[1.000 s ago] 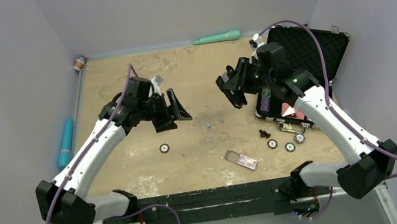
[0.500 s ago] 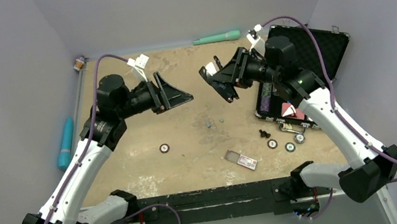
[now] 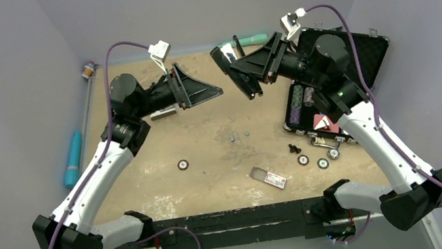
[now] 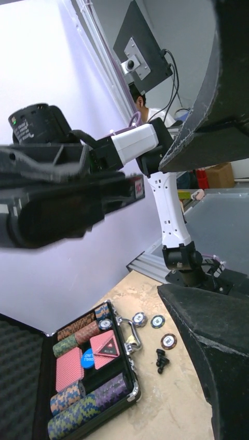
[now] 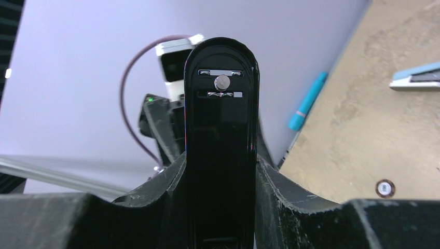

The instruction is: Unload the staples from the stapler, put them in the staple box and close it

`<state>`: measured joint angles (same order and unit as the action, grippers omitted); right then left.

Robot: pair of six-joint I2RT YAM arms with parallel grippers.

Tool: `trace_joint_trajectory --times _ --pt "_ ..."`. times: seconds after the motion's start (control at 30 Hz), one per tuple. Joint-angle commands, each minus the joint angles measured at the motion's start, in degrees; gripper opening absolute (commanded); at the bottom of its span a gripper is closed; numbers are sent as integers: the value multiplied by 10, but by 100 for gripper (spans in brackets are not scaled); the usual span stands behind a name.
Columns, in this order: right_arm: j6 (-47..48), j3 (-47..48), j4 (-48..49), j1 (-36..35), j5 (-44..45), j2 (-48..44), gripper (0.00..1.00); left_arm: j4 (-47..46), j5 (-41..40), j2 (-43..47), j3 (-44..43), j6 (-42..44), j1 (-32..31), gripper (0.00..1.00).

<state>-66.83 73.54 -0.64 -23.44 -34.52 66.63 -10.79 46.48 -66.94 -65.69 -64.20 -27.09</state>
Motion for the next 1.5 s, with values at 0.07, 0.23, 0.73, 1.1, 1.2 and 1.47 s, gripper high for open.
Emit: trace_joint_trajectory --times 0.07,0.23,0.73,1.1,1.2,1.47 --pt "-44 8 117 2 -1 -22 0 -55 -2 -38 -57 -15 -31 82" --pt "-43 7 113 2 -6 -11 0 -130 -2 -69 -65 -58 -41 80" --pt "-47 2 109 2 9 -2 0 -165 -11 -117 -89 -75 -72 70" --pt "-42 1 102 2 19 0 0 -168 -13 -145 -108 -81 -87 62" --pt "-39 0 98 2 23 0 0 -164 -14 -150 -110 -80 -92 57" --pt "-48 -12 117 2 25 -8 0 -123 -16 -160 -125 -63 -99 35"
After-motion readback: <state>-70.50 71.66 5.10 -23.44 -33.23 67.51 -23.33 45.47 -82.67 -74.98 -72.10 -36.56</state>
